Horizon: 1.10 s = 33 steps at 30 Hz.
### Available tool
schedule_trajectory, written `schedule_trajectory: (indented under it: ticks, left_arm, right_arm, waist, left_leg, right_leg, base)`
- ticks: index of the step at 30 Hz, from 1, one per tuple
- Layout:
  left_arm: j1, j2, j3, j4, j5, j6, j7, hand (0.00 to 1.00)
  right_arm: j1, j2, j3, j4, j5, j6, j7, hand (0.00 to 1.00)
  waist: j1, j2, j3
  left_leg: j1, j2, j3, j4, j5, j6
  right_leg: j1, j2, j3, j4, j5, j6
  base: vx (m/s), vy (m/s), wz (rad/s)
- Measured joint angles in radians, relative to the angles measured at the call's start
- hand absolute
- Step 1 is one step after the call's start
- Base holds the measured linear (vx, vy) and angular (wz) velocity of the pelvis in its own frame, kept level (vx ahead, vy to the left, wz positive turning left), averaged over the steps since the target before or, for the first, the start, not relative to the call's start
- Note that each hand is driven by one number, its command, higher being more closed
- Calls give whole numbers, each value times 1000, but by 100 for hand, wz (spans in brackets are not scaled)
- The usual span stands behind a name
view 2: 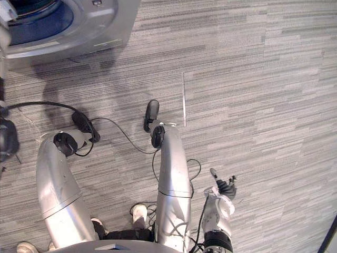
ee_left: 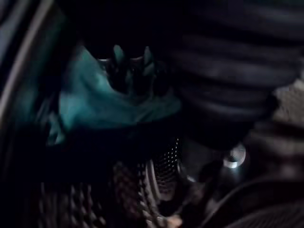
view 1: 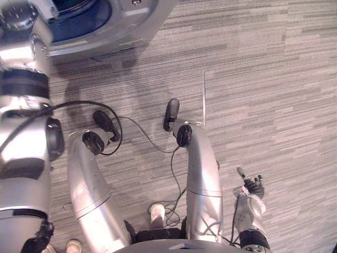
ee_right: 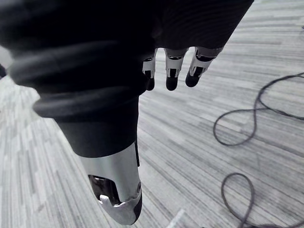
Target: Pick up the laundry basket with both hands and put the clothes into the washing machine.
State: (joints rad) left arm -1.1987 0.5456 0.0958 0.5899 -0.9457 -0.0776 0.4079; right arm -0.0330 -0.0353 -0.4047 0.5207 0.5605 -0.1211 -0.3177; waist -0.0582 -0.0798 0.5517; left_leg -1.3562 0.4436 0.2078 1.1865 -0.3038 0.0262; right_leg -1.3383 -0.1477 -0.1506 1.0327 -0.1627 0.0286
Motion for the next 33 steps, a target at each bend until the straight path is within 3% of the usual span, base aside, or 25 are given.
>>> schedule_trajectory:
  ticks: [3, 5, 9, 11, 14, 19, 24, 27, 31, 33]
  left_arm:
    - [206, -5, 108, -138, 31, -46, 30, 0]
    - [303, -6, 126, -201, 127, -57, 45, 0]
    - [471, -38, 99, -317, 406, -62, 66, 0]
    - [576, -95, 46, -334, 563, -46, 68, 0]
    - [710, -203, -10, -329, 692, -19, 56, 0]
    - [830, -353, -30, -163, 773, -6, 14, 0]
    - [871, -407, -23, -31, 772, 0, -7, 0]
    - [900, -449, -17, 40, 772, 1, -17, 0]
    - [997, -503, 11, 167, 803, 18, -64, 0]
    - [1074, -524, 65, 218, 868, 37, -91, 0]
  right_arm:
    - [1, 0, -2, -36, -18, 11, -34, 0]
    - [1, -7, -2, -39, -18, 9, -34, 0]
    - [-2, -16, 0, -41, -18, -7, -30, 0]
    - [-2, -18, 0, -34, -18, -10, -30, 0]
    - [-3, -19, 0, -32, -18, -15, -31, 0]
    - [-7, -20, 0, 3, -19, -21, -33, 0]
    - [-13, -27, 27, 48, -19, -24, -34, 0]
    - [-11, -32, 44, 99, -18, -22, -35, 0]
    - [-10, -24, 50, 191, -18, 2, -32, 0]
    - [0, -5, 39, 235, -19, 21, -29, 0]
  waist:
    - [2, 1, 0]
    - [12, 1, 0]
    - [44, 3, -1]
    - [49, 6, -3]
    - [52, 7, -4]
    - [61, 14, -8]
    - [67, 24, -14]
    - [66, 49, -32]
    - [65, 63, -63]
    - [65, 68, -123]
  left_leg:
    - [32, -1, 1, -12, 3, -10]
    - [52, -8, 0, -30, 10, -22]
    - [100, -22, -4, -92, 34, -31]
    - [156, -41, -3, -147, 56, -37]
    - [238, -64, 13, -217, 79, -43]
    - [378, -92, 17, -333, 125, -54]
    - [497, -114, 33, -430, 153, -71]
    - [582, -129, 52, -500, 172, -74]
    - [788, -176, 89, -662, 216, -76]
    - [896, -201, 108, -760, 246, -83]
  right_leg:
    - [25, -3, 0, 2, -8, -5]
    - [43, -3, -2, -3, -19, -8]
    - [96, -6, -19, -44, -18, -17]
    - [153, -11, -29, -82, -16, -16]
    - [225, -20, -35, -129, -14, -17]
    - [363, -22, -63, -207, -8, -20]
    - [466, -22, -73, -274, 3, -21]
    - [549, -19, -77, -344, 27, -13]
    - [730, -25, -77, -465, 55, 6]
    - [820, -26, -81, -525, 62, 11]
  base:
    - [-66, -20, 8]
    - [-66, -61, 16]
    - [-83, -83, 17]
    - [-65, -76, 24]
    - [-42, -83, 20]
    - [-2, -101, 18]
    - [14, -88, 9]
    - [19, -30, 2]
    - [63, -11, 11]
    - [107, -19, 9]
